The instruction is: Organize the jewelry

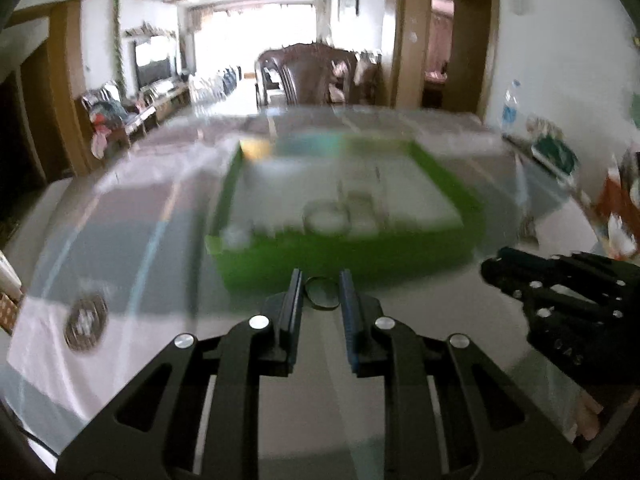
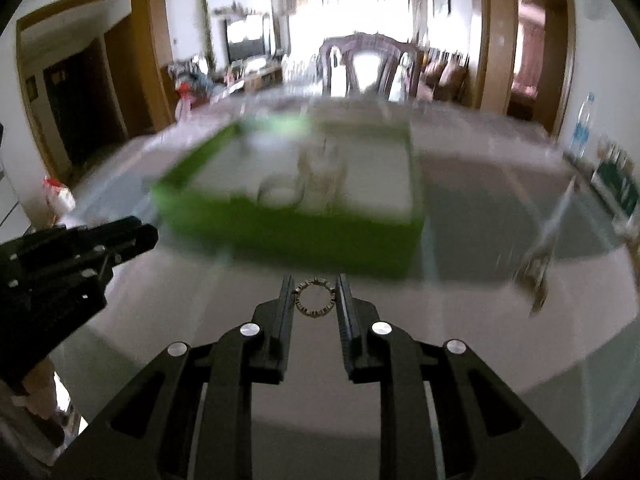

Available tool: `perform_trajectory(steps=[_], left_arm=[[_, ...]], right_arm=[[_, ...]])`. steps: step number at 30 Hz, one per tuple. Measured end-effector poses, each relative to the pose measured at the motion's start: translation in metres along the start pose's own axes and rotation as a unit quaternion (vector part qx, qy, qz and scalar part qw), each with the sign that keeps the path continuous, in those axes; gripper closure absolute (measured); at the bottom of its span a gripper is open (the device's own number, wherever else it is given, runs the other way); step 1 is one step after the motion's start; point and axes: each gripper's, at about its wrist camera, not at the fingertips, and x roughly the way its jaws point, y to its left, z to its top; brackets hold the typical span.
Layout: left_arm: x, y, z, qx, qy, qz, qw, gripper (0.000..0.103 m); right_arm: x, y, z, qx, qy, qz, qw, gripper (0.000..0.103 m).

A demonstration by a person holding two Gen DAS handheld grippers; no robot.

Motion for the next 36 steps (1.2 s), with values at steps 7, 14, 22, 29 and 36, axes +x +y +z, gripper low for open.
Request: perform_trajectory(steps=[7, 14, 22, 29, 36], left_arm=[[0.062, -0.004, 0.067, -0.013, 0.019, -0.023, 0.9995, 0.084], [0.105, -0.004, 0.069, -0.016, 0.061, -0.012, 0.9980, 0.084], [0.081, 0.006, 0.063, -0.031, 0.026, 0.012, 0.9991, 0.046], [-0.007, -0.002, 0.011, -0.019, -0.053, 0.060, 0.9966, 0.017], [-0.077, -0.018, -0.044, -0.016, -0.088, 0.060, 0.9942, 0.008]], right_arm=[[0.051, -0.011, 0.061, 0.023, -0.002, -0.021, 1.000, 0.082], [0.107, -0.026, 0.051, 0.052, 0.052, -0.030, 0.997, 0.082], [0.066, -0.034, 0.044, 0.073, 0.006, -0.023, 0.997, 0.040], [-0.023, -0.020, -0.006, 0.044, -0.062, -0.052, 0.996, 0.012], [-0.076, -0.003, -0.052, 0.035, -0.089, -0.084, 0.992, 0.004]])
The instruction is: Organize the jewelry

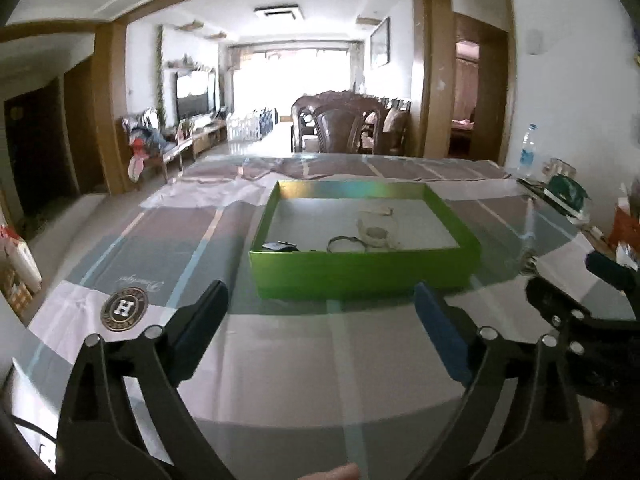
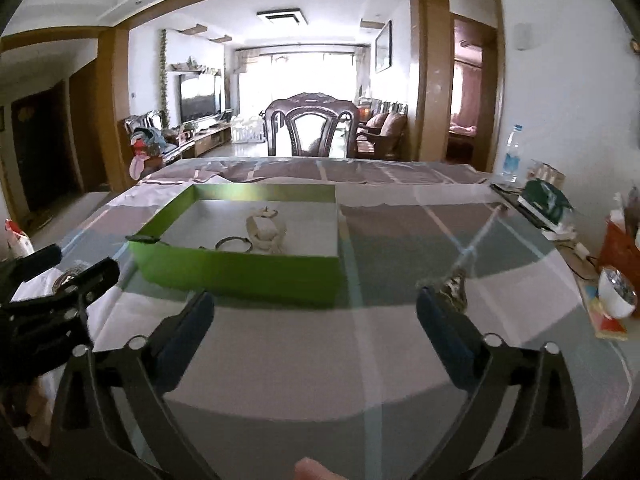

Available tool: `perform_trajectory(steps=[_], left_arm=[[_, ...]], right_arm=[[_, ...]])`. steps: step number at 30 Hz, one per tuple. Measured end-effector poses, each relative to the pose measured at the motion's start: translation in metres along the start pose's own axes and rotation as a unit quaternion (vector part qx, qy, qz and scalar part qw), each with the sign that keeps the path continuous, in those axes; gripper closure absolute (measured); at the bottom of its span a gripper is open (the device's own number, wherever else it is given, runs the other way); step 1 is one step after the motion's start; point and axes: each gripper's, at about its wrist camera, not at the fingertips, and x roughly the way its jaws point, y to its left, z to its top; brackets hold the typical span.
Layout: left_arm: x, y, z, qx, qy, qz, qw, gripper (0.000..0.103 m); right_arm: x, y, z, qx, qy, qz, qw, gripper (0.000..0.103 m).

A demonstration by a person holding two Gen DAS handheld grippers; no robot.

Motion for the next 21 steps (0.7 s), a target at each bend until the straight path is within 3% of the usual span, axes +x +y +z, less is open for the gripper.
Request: perform_trajectory(steps=[3, 6, 21], left_arm=[[-0.016, -0.006, -0.002, 0.018, -0.016, 0.018, 0.9996, 0.006], [-0.025, -0.004, -0.002, 0.004, -0.028, 0.019, 0.9994, 0.005], [-0.020, -0.002, -0.004, -0.004, -0.007, 0.010, 0.9999, 0.004]], right_arm=[[-0.009, 0.003, -0.002, -0.006, -0.010, 0.000, 1.000, 0.004], [-0.008, 0.005, -0.002, 0.000, -0.009, 0.000, 1.000, 0.004], [-0.010, 0.009, -0.008, -0.002, -0.006, -0.009, 1.000, 0.004]])
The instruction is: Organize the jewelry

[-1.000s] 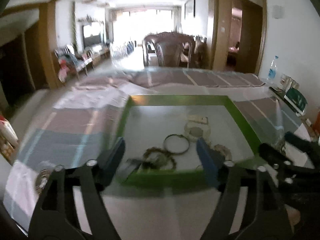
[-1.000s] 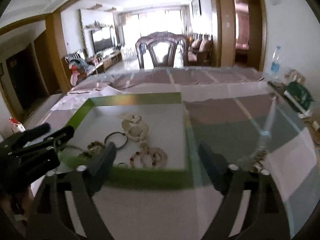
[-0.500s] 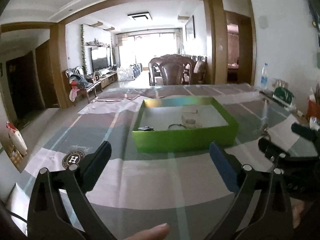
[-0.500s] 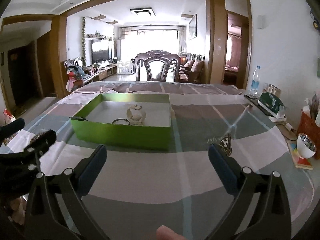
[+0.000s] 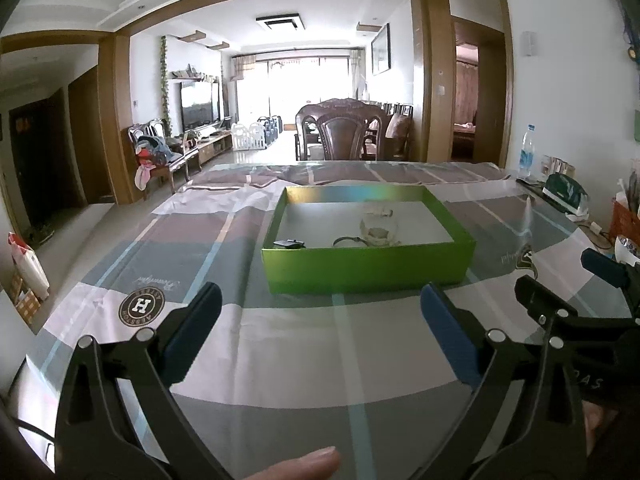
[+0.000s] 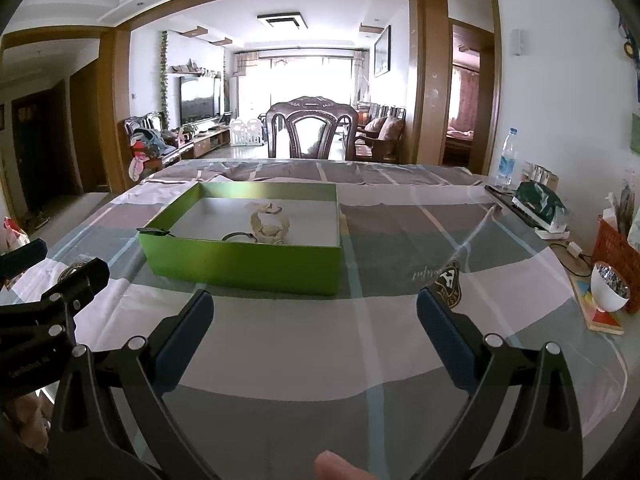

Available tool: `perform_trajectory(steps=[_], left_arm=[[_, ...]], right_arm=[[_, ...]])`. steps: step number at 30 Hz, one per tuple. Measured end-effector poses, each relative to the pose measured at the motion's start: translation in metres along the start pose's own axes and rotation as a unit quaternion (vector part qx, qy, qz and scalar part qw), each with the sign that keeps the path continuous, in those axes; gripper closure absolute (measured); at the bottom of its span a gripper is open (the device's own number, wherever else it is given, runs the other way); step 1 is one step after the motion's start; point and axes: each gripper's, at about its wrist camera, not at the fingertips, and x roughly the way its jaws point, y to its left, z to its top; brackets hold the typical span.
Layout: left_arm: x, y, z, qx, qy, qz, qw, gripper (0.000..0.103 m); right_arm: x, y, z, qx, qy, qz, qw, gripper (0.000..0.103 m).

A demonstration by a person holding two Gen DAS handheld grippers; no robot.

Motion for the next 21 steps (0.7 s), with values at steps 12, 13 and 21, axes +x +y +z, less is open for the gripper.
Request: perform_trajectory(steps=[12, 13, 21], left_arm=[[0.0000, 0.0035, -0.0032, 0.002, 0.003, 0.004, 1.0000, 0.004], [-0.0002, 0.0033, -0.0033, 0.001, 0.003, 0.004, 1.0000, 0.004], [-0.0003, 0.0030, -0.0032, 0.002, 0.003, 0.004, 1.0000, 0.004]], right_arm=[[0.0002, 0.0003, -0.0004, -0.001, 0.001, 0.000, 1.000, 0.004], [0.0000, 0.0004, -0.0003, 0.000, 0.000, 0.000, 1.000, 0.004], [-0.0001, 0.0007, -0.0013, -0.001, 0.001, -0.001, 1.000, 0.004]])
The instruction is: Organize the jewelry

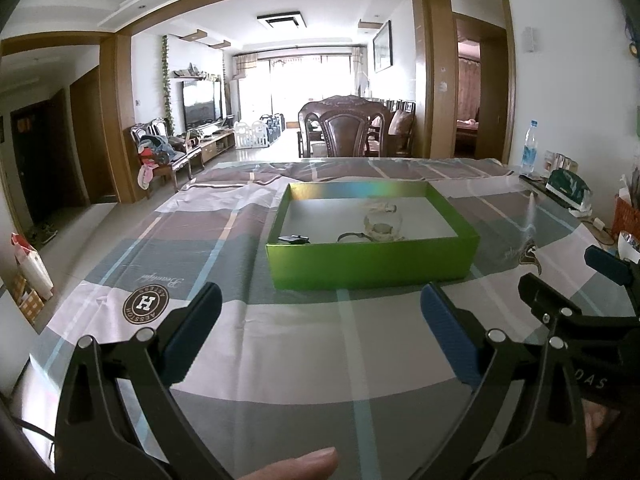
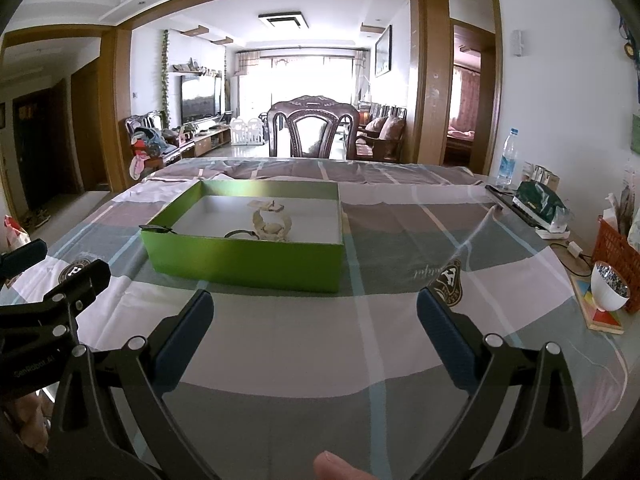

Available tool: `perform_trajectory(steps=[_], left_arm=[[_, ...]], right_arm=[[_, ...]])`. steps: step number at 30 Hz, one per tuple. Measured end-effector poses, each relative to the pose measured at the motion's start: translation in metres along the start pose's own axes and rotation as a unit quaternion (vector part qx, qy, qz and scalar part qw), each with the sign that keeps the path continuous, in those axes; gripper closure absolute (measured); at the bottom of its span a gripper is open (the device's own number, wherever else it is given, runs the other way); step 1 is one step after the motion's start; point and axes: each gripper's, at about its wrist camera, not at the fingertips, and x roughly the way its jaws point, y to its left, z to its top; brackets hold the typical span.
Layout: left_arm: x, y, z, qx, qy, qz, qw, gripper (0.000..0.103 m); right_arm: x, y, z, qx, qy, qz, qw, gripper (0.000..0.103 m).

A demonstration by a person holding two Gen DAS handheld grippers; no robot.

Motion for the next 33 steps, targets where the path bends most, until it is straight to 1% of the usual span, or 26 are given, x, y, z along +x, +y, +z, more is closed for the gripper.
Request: perform_trajectory(steps=[33], left_arm=[[0.0007, 0.0015, -0.0041, 0.001, 0.000, 0.000, 1.0000, 0.004]], right_arm=[[-0.0028, 0.0015, -0.0047, -0.002, 0.001, -0.002, 1.000, 0.004]])
